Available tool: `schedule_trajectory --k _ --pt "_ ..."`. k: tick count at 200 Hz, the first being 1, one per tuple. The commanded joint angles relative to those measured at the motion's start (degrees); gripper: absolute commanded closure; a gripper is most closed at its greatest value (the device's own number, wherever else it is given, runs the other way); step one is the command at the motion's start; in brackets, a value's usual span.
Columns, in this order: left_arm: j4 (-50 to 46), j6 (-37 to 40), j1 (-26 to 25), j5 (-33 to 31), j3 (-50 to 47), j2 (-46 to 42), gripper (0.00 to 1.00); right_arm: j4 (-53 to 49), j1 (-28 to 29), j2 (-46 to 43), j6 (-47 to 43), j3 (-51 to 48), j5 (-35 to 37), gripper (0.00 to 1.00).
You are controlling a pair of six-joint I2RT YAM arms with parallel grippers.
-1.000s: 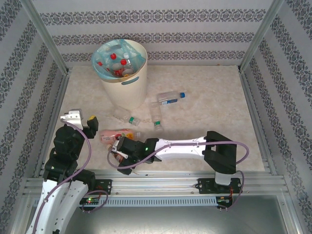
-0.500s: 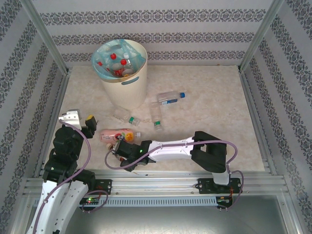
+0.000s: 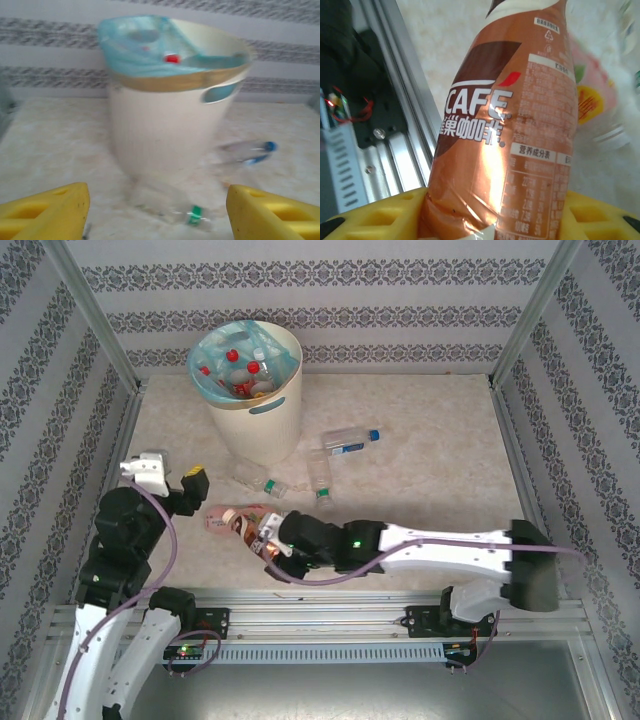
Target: Put the plastic bottles in the bin
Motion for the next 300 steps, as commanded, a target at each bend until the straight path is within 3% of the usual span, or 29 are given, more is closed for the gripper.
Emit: schedule_trajectory --k 1,26,53,82,124,217,250,279,300 --pt "-0.9 -4.8 0.4 18.4 4.0 4.2 0.27 2.0 -1.8 -6.7 0.7 -2.7 1.6 0.52" --pt "4.9 -12.9 0.4 37.7 4.4 9.0 0.28 6.2 -4.2 -14.6 -0.1 -5.5 1.9 0.53" --pt "12.9 -21.2 0.4 46.8 3.2 11.2 0.28 10.9 -6.4 -21.9 -0.9 -8.8 1.9 0.54" --pt "15.6 -24.5 0.4 48.9 3.2 12.7 0.27 11.9 -7.2 -25.3 -2.3 -9.7 1.6 0.54" --pt "29.3 -37.0 0.4 53.4 0.6 15.8 0.31 11.7 -7.2 -23.9 -2.0 -8.2 -1.7 0.54" --pt "26.3 -34.9 0.4 52.4 1.1 15.4 0.4 13.2 -7.1 -21.9 -1.6 -7.0 -7.3 0.54" --pt "26.5 -35.3 0.3 52.9 0.8 15.1 0.46 13.9 -7.0 -21.6 -1.3 -7.0 -7.5 0.54" --pt "26.5 -36.4 0.2 54.1 0.5 15.1 0.6 14.6 -7.0 -21.0 -1.0 -6.8 -7.5 0.53" --pt "26.4 -36.5 0.1 54.0 0.1 14.4 0.61 14.7 -7.0 -20.4 -1.1 -6.5 -7.5 0.53"
